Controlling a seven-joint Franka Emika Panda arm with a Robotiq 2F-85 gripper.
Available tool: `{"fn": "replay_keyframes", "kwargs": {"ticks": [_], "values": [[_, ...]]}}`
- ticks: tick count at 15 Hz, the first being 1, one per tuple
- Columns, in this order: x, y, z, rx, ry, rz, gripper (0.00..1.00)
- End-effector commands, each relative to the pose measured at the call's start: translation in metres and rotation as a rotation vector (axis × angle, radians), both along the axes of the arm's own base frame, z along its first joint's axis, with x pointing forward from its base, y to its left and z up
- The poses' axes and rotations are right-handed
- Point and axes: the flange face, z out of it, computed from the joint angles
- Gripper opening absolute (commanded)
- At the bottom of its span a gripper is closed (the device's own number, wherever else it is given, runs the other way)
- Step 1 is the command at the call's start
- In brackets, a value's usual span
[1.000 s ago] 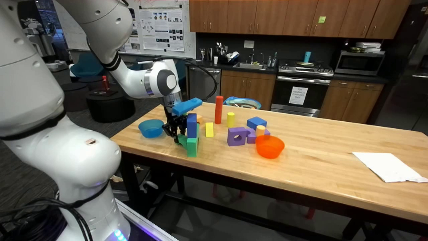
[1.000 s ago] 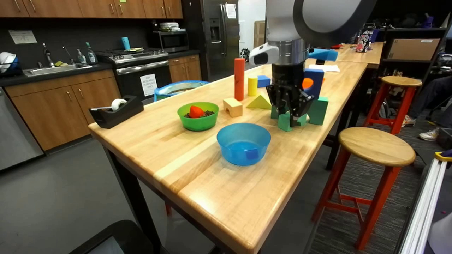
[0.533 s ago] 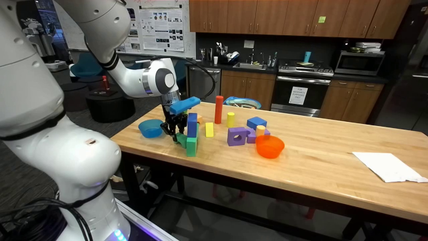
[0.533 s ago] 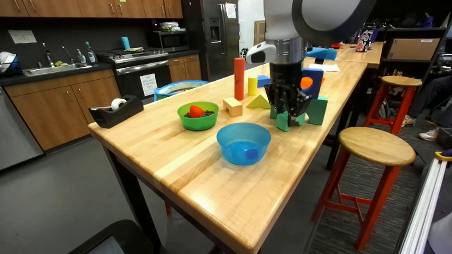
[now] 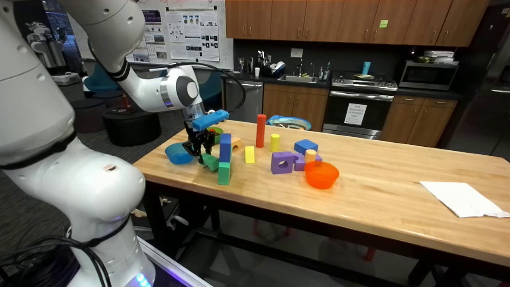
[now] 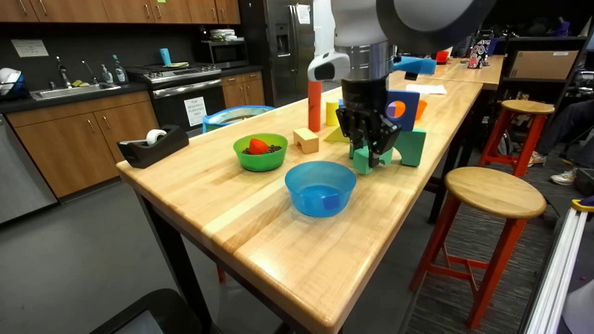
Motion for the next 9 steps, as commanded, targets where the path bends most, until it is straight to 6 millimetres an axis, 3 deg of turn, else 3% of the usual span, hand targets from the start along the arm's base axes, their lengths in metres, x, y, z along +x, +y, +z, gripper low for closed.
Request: {"fn": "replay_keyframes", "kwargs": {"ticks": [1, 9], "values": [[-0.0046, 0.0079, 0.0117, -0.025, -0.020, 0.007, 0.16], [-0.0072, 0.0148, 0.0168, -0.030, -0.039, 0.014, 0.16]]}}
